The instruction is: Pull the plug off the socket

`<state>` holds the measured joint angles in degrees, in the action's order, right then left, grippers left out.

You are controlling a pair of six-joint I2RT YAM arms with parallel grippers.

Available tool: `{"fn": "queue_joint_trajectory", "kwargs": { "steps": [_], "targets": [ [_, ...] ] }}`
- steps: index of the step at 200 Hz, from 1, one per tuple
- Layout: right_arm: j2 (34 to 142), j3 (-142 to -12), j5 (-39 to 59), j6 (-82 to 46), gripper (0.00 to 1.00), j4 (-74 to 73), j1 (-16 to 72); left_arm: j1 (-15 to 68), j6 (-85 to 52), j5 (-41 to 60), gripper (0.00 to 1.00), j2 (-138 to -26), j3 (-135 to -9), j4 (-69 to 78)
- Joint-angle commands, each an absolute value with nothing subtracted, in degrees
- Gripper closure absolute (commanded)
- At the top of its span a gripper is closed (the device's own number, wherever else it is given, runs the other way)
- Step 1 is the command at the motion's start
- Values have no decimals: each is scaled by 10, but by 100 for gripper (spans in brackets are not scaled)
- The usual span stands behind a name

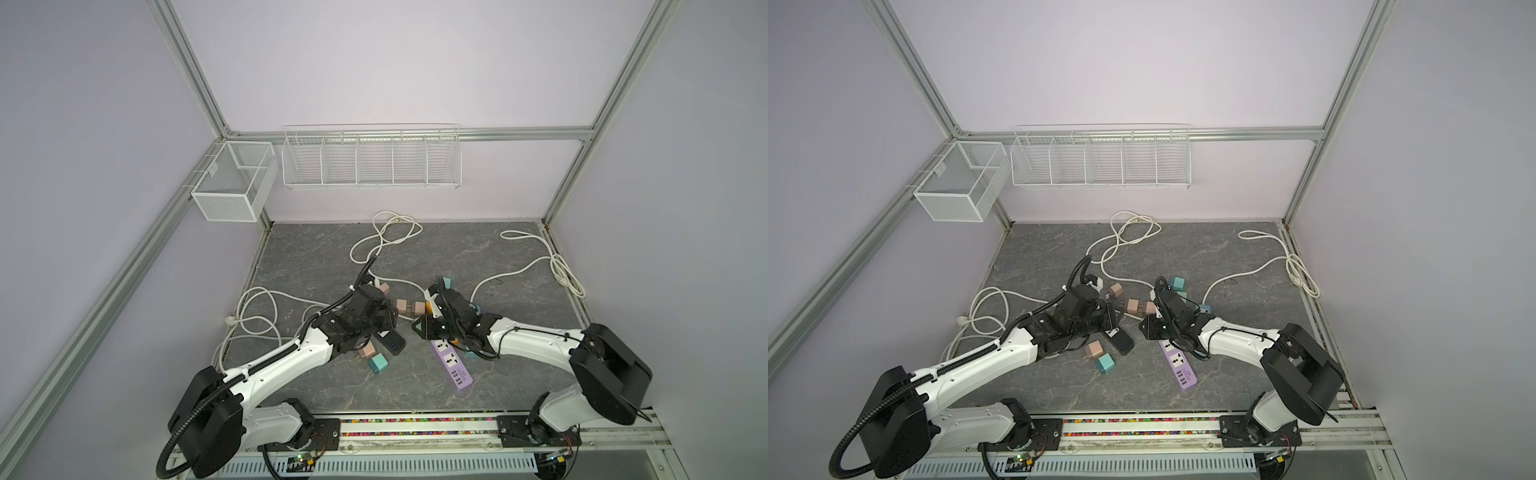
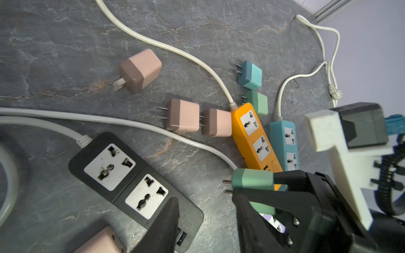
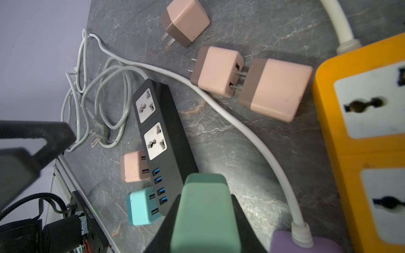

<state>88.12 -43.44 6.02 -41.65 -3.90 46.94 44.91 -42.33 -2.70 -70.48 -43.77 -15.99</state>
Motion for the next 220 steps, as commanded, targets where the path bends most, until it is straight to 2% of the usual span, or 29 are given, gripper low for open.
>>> {"fn": "queue_joint_trajectory", "kwargs": {
  "steps": [1, 85, 119, 167, 220],
  "targets": [
    [903, -438, 61, -430, 86, -86, 477, 442, -425, -44, 55, -693, -425, -175],
    [975, -453, 65, -437, 82, -103, 488, 435, -432, -40, 56, -710, -425, -171],
    [984, -454, 69, -437, 71, -101, 490, 432, -431, -37, 56, -712, -426, -172],
    [965, -469, 52, -416, 51, -61, 490, 430, -432, -33, 56, -717, -426, -168],
    [917, -488, 13, -390, 38, 10, 490, 422, -430, -37, 56, -712, -430, -175]
  ]
}}
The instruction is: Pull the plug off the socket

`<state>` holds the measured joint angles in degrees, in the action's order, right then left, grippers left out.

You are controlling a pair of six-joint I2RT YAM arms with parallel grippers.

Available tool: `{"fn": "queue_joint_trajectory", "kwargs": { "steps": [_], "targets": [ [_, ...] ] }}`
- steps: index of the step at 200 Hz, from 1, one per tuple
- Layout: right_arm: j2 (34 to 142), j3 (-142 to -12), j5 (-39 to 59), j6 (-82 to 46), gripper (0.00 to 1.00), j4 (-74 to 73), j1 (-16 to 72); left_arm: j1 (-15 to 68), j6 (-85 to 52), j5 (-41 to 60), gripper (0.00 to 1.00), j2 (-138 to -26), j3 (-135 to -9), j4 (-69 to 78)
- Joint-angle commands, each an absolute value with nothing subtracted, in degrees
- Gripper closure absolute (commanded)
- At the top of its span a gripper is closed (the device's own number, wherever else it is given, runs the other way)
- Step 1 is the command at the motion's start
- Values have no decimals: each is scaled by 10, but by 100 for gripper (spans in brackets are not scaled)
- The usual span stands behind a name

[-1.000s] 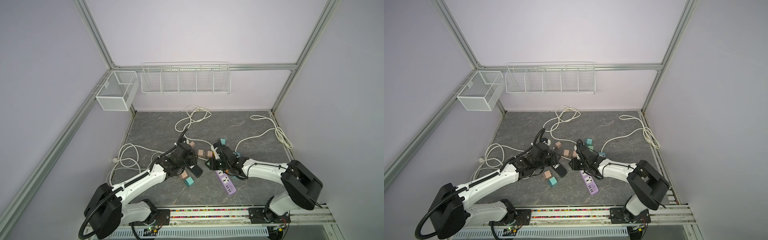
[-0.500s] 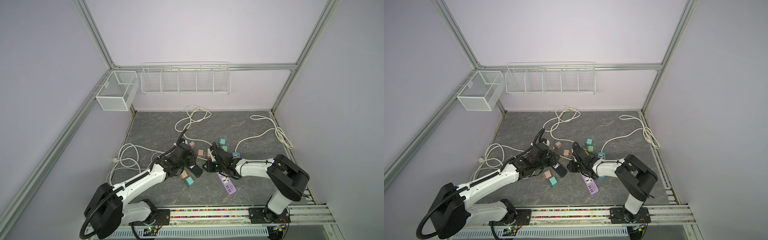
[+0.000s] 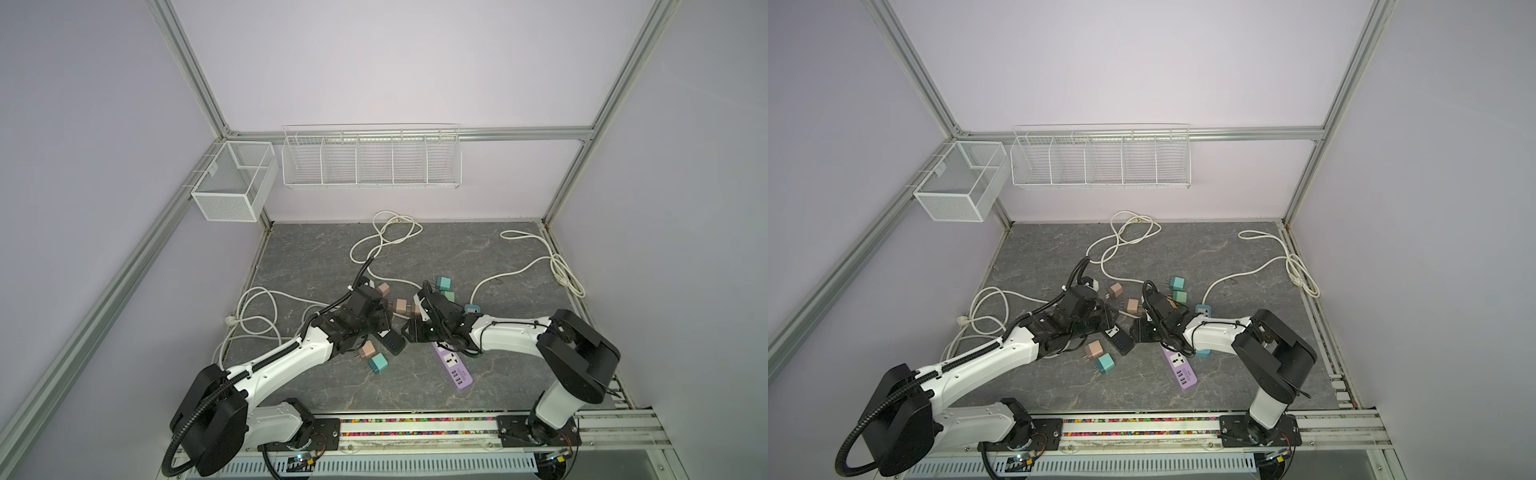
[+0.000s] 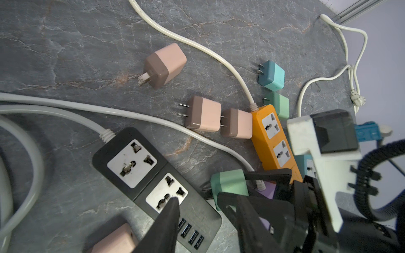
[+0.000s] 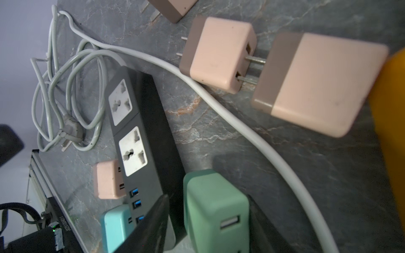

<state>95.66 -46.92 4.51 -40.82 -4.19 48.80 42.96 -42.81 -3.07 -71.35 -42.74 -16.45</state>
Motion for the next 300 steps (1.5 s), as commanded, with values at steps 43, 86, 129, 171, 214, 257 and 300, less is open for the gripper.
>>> {"fn": "queue_joint_trajectory", "kwargs": {
  "steps": [43, 86, 129, 171, 214, 257, 300],
  "targets": [
    [839, -500, -35, -347, 24, 101, 479, 398, -414, -51, 52, -687, -440, -198],
    [716, -526, -141, -279, 1, 213, 408, 312, -366, -82, 39, -629, -458, -224],
    [611, -492, -317, -225, 11, 242, 251, 168, -326, -223, 18, -607, -474, -229],
    [618, -383, -345, -168, 11, 59, 75, 61, -271, -370, 0, -628, -410, -91],
    [742, -327, -353, -84, 11, -142, 39, 51, -148, -419, 1, -738, -327, 130],
    [822, -329, -234, -60, 11, -242, 5, 50, -92, -346, 0, -782, -250, 353],
    [854, -246, -114, 6, 11, -434, 10, 43, -23, -184, 1, -864, -177, 578]
  ]
}}
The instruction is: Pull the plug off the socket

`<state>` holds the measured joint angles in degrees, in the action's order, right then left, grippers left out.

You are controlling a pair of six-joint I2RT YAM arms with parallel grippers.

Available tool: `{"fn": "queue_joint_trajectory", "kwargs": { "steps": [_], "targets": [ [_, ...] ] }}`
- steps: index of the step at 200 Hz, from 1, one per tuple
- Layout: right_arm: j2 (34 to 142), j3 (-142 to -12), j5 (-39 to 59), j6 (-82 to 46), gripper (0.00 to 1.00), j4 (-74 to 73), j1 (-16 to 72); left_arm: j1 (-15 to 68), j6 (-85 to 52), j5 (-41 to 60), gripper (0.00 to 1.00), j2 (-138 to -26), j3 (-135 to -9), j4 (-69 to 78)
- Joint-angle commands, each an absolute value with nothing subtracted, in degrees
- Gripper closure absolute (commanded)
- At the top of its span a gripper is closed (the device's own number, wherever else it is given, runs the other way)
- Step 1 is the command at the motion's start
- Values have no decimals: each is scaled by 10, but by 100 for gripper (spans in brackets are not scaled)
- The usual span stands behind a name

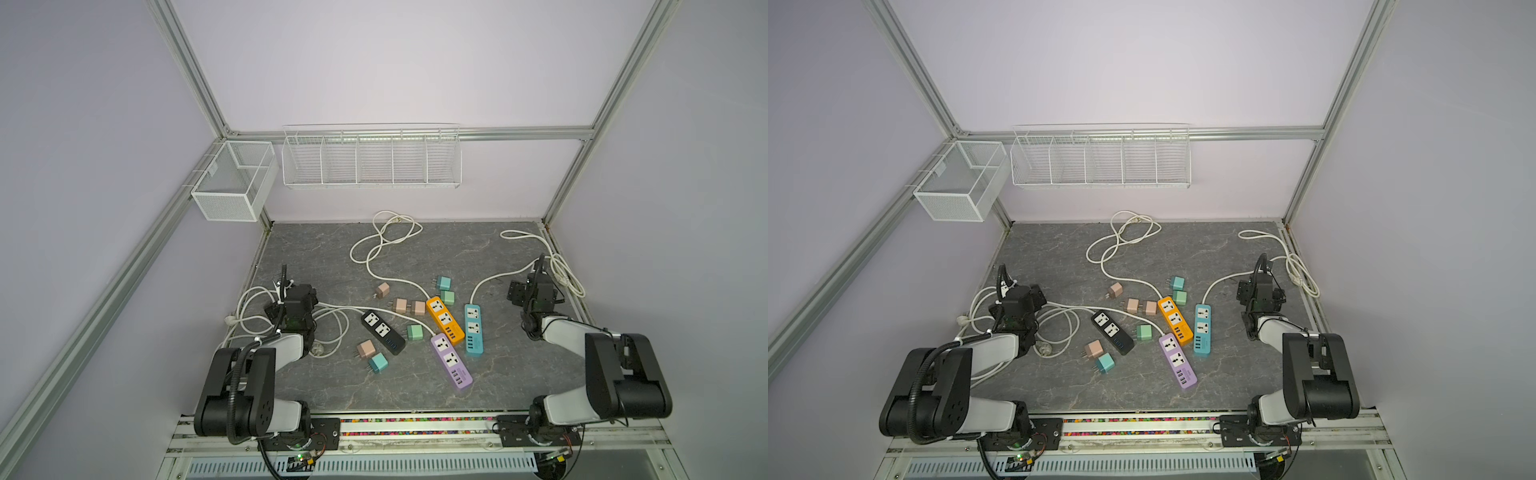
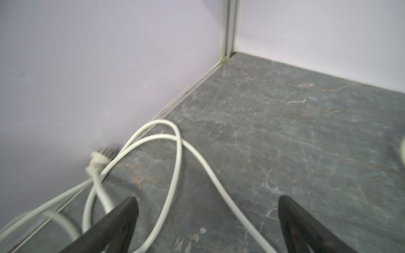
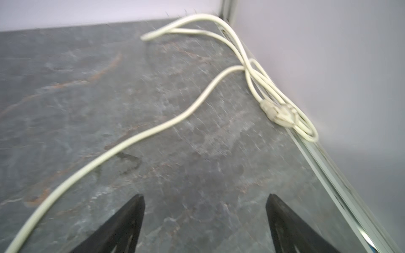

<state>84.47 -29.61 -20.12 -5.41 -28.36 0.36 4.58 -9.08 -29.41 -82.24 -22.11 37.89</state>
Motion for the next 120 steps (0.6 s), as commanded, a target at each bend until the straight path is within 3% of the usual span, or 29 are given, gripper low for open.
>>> {"fn": "queue_joint_trajectory", "kwargs": {
  "steps": [1, 14, 35, 60, 120],
  "targets": [
    [855, -243, -110, 7, 11, -438, 10, 43, -21, -181, 1, -867, -175, 584],
    [879, -218, -86, 21, 11, -509, 11, 43, -10, -179, 1, -901, -166, 652],
    [874, -225, -78, 14, 11, -483, 5, 42, -45, -212, 1, -866, -242, 446],
    [875, -221, -77, 16, 11, -491, 6, 41, -27, -209, 1, -894, -215, 547],
    [877, -221, -78, 16, 11, -495, 6, 41, -30, -207, 1, -889, -219, 530]
  ]
}}
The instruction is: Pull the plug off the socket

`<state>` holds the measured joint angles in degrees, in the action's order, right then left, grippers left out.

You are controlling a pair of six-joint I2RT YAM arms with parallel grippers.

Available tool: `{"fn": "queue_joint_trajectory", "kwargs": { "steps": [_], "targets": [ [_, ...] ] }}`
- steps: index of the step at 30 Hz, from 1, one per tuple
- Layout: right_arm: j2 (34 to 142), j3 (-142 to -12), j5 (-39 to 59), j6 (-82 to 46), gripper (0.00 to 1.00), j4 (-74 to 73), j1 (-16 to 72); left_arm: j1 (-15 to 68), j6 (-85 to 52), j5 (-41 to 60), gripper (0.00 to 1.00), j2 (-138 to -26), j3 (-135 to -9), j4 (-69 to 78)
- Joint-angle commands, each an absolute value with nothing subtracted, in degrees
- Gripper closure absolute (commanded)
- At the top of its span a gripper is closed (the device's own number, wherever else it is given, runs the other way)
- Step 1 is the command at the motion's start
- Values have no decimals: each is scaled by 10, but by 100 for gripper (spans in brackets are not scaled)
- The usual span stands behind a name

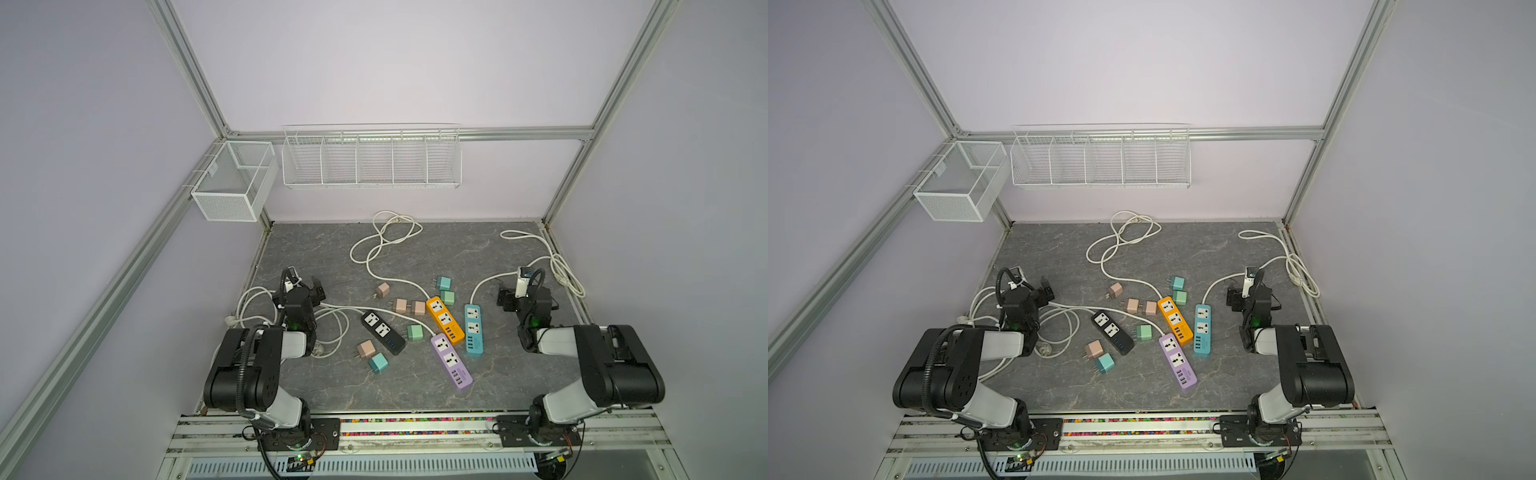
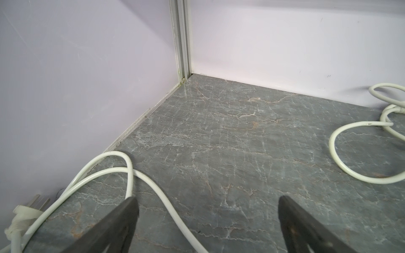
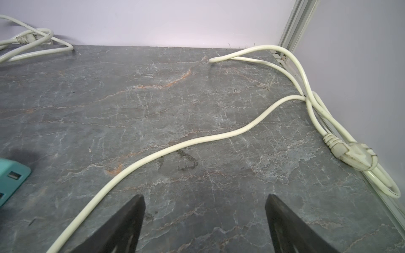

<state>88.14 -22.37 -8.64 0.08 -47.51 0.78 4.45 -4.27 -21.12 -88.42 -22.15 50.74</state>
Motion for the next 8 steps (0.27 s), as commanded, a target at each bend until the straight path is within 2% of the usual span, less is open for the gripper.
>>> {"fn": "queue_joint_trajectory", "kwargs": {
  "steps": [1, 8],
  "targets": [
    [877, -221, -77, 16, 11, -495, 6, 41, -29, -207, 1, -889, -219, 532],
    [875, -221, -74, 14, 11, -496, 3, 41, -29, -207, 1, -890, -218, 534]
  ]
}}
